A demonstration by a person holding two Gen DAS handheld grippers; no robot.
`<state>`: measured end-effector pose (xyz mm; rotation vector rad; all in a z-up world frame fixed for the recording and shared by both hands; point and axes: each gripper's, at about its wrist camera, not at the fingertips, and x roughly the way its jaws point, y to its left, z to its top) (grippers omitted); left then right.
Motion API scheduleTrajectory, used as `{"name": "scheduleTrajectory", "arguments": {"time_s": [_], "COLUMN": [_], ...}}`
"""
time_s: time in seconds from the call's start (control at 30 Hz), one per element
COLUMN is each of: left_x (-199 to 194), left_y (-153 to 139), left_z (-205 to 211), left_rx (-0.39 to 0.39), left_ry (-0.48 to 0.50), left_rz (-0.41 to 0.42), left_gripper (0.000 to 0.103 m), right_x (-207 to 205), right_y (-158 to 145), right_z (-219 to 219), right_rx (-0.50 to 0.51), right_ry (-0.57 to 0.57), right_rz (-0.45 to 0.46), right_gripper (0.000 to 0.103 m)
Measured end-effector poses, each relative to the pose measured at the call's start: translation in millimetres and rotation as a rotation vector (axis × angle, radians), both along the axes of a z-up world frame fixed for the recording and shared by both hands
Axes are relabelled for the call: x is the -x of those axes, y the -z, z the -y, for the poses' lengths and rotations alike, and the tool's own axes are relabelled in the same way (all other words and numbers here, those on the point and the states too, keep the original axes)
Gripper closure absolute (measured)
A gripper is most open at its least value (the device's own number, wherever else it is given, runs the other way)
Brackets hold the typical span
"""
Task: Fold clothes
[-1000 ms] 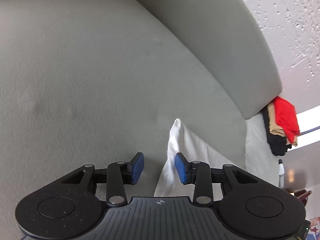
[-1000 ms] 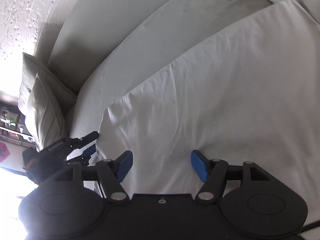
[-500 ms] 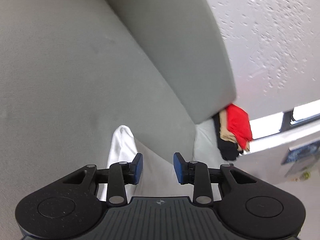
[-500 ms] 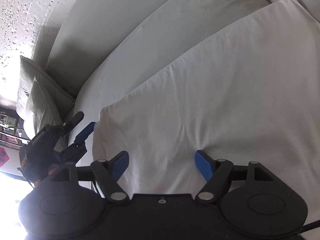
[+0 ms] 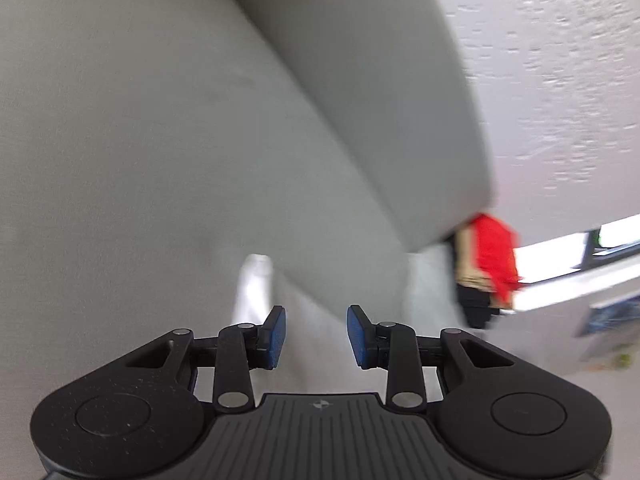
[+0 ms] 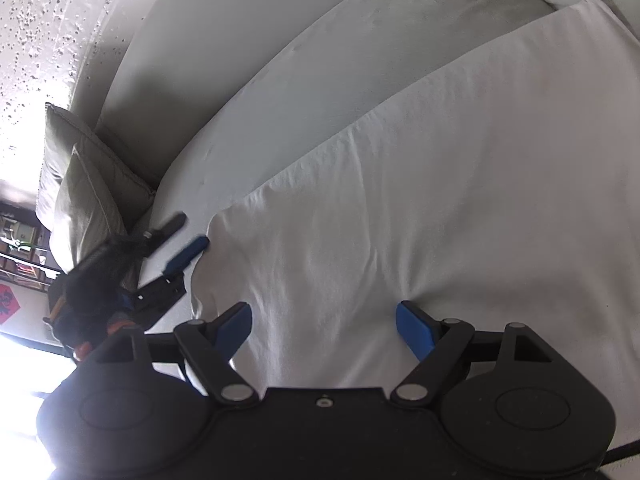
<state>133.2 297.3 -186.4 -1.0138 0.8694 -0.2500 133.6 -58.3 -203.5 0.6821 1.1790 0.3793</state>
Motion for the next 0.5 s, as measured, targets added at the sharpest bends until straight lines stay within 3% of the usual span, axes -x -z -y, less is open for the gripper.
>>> {"name": "scheduleTrajectory", "arguments": {"time_s": [0.13, 0.23, 0.33, 0.4, 0.5], "left_x": [8, 10, 11, 10, 11], "left_y": [-4, -5, -8, -12, -18], "left_z": [-6, -2, 5, 15, 25], "left_rx": [-0.033, -0.127, -0.190, -0.246, -0.289], "left_ry": [0.002, 0.024, 0.059, 0.083, 0.112], "left_rz": [-0.030, -0.075, -0.066, -0.041, 0.008], "left_gripper": [0.067, 0.067, 0.071, 0.091, 0.103], "right_x": [-1, -1, 0, 1, 0], "right_y": [0, 0, -1, -1, -1], "right_z": [-1, -1, 0, 0, 0], "right_rx": [-0.001, 0.003, 0.006, 0.005, 0.005], "right_ry": [-0.005, -0.009, -0.012, -0.010, -0.006], "right_rz": [0.002, 0.006, 0.013, 0.013, 0.010], "right_gripper": [0.024, 0.024, 0.023, 0.023, 0.023]}}
